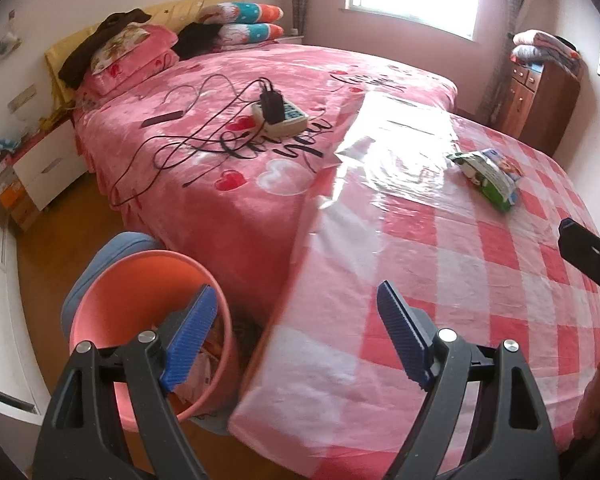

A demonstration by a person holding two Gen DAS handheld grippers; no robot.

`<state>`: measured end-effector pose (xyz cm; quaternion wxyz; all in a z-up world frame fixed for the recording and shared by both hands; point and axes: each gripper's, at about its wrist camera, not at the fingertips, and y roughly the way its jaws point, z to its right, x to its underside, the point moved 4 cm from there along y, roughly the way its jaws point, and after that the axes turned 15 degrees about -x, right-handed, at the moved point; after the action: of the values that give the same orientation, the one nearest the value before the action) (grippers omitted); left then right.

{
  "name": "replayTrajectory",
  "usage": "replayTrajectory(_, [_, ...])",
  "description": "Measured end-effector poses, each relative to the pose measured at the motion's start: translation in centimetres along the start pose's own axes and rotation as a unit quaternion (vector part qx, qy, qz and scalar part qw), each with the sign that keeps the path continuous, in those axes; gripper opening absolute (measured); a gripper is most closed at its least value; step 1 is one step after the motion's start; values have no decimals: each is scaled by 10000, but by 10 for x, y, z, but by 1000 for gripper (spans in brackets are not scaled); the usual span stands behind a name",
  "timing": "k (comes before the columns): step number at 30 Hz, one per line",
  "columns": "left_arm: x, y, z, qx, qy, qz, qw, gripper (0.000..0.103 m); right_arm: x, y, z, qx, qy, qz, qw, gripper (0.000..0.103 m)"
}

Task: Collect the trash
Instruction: 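Move both tools back to the remaining items on the bed, then grasp the green-white snack bag with the left tool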

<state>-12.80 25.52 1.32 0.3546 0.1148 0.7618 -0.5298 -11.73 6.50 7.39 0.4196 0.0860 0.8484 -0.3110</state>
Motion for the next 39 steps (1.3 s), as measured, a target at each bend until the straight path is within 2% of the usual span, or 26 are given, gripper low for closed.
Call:
replayTrajectory(13, [-2, -12, 40, 91, 342, 63, 9994, 83, 1, -24, 35, 90, 303, 190, 9993, 91])
replayTrajectory(22, [-12, -14, 88, 378, 659, 60, 9971, 83, 0, -47, 78, 373, 696, 360, 9962, 91])
replayTrajectory(31, [-49, -1, 154, 929, 553, 4, 9941, 83, -8, -74, 135, 975, 980, 329, 9898, 91])
replayTrajectory(39, [-93, 26, 211, 1386, 229, -154, 9900, 83, -34, -78, 182, 1177, 979, 164, 9881, 91])
